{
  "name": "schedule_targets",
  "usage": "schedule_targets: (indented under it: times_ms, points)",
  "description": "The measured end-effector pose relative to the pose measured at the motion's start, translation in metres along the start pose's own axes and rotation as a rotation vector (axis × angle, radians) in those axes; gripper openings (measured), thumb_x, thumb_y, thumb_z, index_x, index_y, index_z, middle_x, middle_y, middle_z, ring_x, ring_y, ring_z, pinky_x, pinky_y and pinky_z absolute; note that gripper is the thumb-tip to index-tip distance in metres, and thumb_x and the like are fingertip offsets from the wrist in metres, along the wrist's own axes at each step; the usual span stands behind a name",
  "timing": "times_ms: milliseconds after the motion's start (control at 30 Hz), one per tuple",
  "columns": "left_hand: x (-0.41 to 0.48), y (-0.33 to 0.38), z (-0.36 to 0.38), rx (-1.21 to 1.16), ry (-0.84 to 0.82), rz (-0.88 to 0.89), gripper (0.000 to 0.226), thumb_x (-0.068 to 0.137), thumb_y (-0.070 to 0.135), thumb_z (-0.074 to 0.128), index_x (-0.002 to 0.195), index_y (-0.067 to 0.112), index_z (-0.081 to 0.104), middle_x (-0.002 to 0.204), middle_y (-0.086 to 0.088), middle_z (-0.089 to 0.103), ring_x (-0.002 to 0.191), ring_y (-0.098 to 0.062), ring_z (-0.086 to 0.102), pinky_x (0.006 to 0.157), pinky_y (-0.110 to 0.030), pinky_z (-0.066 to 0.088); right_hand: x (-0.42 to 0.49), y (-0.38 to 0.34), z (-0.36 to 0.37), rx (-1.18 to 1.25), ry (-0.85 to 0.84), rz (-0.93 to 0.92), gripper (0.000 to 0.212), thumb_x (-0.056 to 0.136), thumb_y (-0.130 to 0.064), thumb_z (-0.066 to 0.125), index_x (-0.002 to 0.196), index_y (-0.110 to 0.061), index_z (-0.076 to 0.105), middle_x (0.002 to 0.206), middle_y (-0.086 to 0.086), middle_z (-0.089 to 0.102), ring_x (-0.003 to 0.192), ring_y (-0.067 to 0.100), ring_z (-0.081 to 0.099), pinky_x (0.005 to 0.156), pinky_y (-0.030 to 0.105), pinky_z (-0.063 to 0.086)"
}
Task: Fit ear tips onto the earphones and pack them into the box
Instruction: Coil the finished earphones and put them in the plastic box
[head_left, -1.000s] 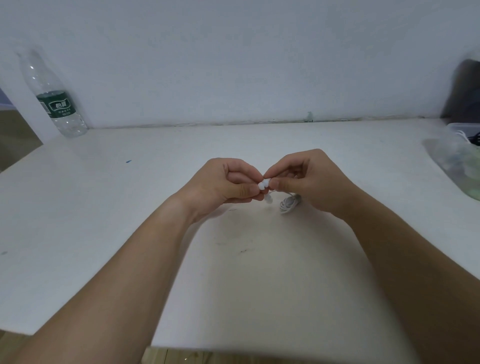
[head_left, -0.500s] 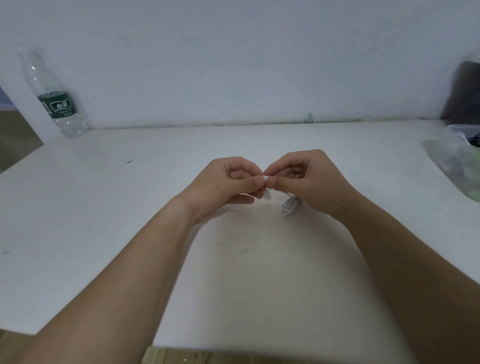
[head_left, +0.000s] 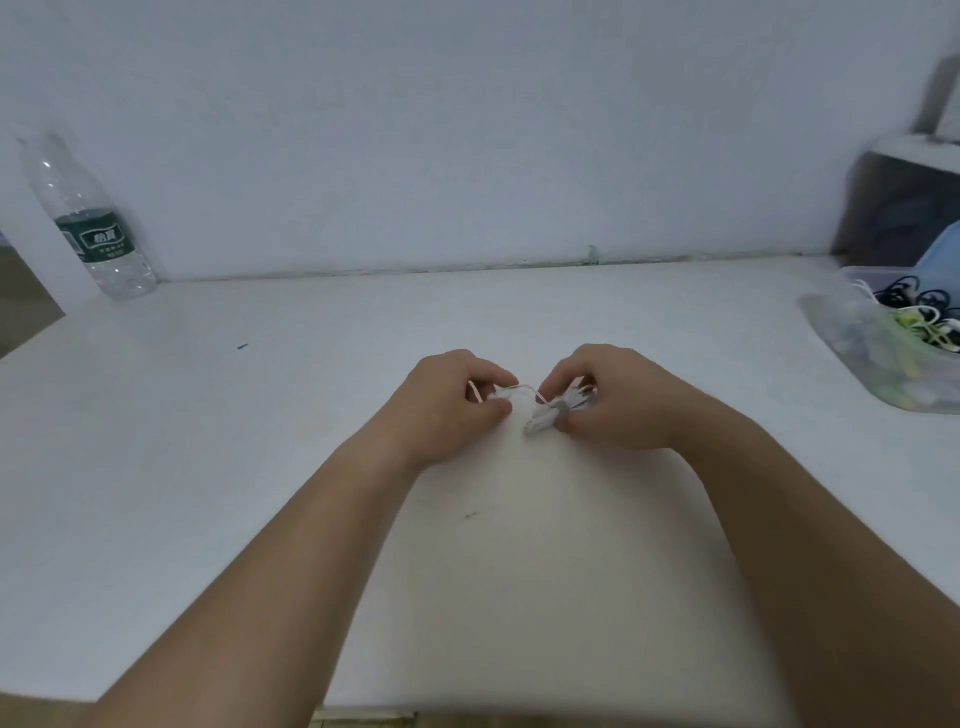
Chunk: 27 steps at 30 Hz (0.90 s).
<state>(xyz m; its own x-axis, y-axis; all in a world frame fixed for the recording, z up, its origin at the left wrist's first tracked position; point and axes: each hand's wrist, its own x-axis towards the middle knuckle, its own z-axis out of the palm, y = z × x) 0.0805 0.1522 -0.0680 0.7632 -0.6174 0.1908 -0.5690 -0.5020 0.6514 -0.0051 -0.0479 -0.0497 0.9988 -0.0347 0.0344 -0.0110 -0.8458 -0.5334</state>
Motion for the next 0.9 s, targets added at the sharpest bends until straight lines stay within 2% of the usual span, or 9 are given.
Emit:
schedule_targets:
  times_ms: [33,100,200,267,400,533,600,767,900]
  points:
    - [0.001,0.000,0.001,0.011,0.004,0.008,0.020,0.086,0.024,0.071,0.102,0.035,0.073,0.092,0.011,0.063,0.078,-0.004,0.060,0.073,-0.016,0.047,0.001,0.001,0.001,0.020,0.033,0.007,0.017,0.083,-0.024,0.073,0.094,-0.037,0.072,0.094,-0.020,0.062,0.085,-0.005,0.058,0.067,0.006,0.041]
    - [0.001,0.001,0.001,0.020,0.003,0.015,0.018,0.085,0.024,0.073,0.098,0.035,0.071,0.096,0.009,0.062,0.078,-0.007,0.063,0.074,-0.020,0.050,0.002,0.004,0.002,0.107,0.088,0.017,0.011,0.083,-0.024,0.074,0.091,-0.032,0.075,0.088,-0.021,0.065,0.073,-0.012,0.057,0.061,0.004,0.039]
    - [0.005,0.008,0.002,-0.008,0.028,-0.015,0.019,0.081,0.021,0.077,0.088,0.036,0.067,0.097,0.011,0.067,0.071,-0.001,0.062,0.063,-0.010,0.045,0.001,0.005,-0.008,0.239,0.162,0.014,0.008,0.085,-0.022,0.076,0.093,-0.026,0.076,0.088,-0.016,0.070,0.068,-0.012,0.058,0.064,0.008,0.040]
    - [0.009,0.015,0.002,-0.129,0.061,-0.058,0.023,0.076,0.018,0.083,0.083,0.032,0.066,0.090,0.007,0.071,0.066,-0.005,0.065,0.062,-0.012,0.046,0.000,0.001,-0.015,0.352,0.202,0.020,0.008,0.086,-0.021,0.077,0.094,-0.021,0.077,0.085,-0.010,0.071,0.064,-0.009,0.057,0.064,0.009,0.042]
    - [0.019,0.050,-0.001,-0.447,0.036,-0.056,0.025,0.076,0.013,0.086,0.097,0.014,0.071,0.089,-0.007,0.075,0.071,-0.016,0.070,0.067,-0.028,0.058,-0.015,-0.002,-0.039,0.536,0.276,0.042,0.013,0.090,-0.021,0.074,0.101,-0.014,0.074,0.080,-0.001,0.073,0.065,0.003,0.063,0.059,0.011,0.045]
    - [0.043,0.099,0.016,-0.539,0.016,-0.004,0.031,0.079,0.019,0.085,0.105,0.013,0.070,0.094,-0.007,0.074,0.078,-0.013,0.070,0.065,-0.021,0.055,-0.043,0.013,-0.079,0.604,0.366,0.096,0.014,0.089,-0.023,0.075,0.102,-0.018,0.073,0.084,-0.001,0.076,0.071,0.010,0.068,0.069,0.025,0.053]
    - [0.060,0.128,0.034,-0.561,0.007,0.029,0.032,0.079,0.021,0.085,0.106,0.013,0.070,0.095,-0.007,0.074,0.078,-0.014,0.070,0.063,-0.020,0.054,-0.058,0.027,-0.102,0.618,0.452,0.139,0.015,0.087,-0.020,0.077,0.101,-0.017,0.073,0.083,0.001,0.075,0.071,0.013,0.069,0.070,0.029,0.054]
    - [0.096,0.207,0.094,-0.639,-0.064,0.071,0.027,0.080,0.017,0.084,0.103,0.015,0.070,0.093,-0.008,0.071,0.077,-0.014,0.066,0.065,-0.023,0.056,-0.105,0.076,-0.161,0.518,0.684,0.260,0.015,0.085,-0.021,0.078,0.097,-0.012,0.072,0.076,-0.001,0.070,0.064,0.010,0.067,0.066,0.029,0.056]
    - [0.129,0.258,0.144,-0.584,-0.081,0.094,0.028,0.076,0.018,0.087,0.098,0.016,0.069,0.084,-0.001,0.067,0.071,-0.012,0.063,0.069,-0.029,0.057,-0.126,0.121,-0.190,0.334,0.828,0.365,0.011,0.082,-0.028,0.080,0.085,-0.022,0.071,0.075,-0.002,0.071,0.066,0.013,0.068,0.070,0.033,0.057]
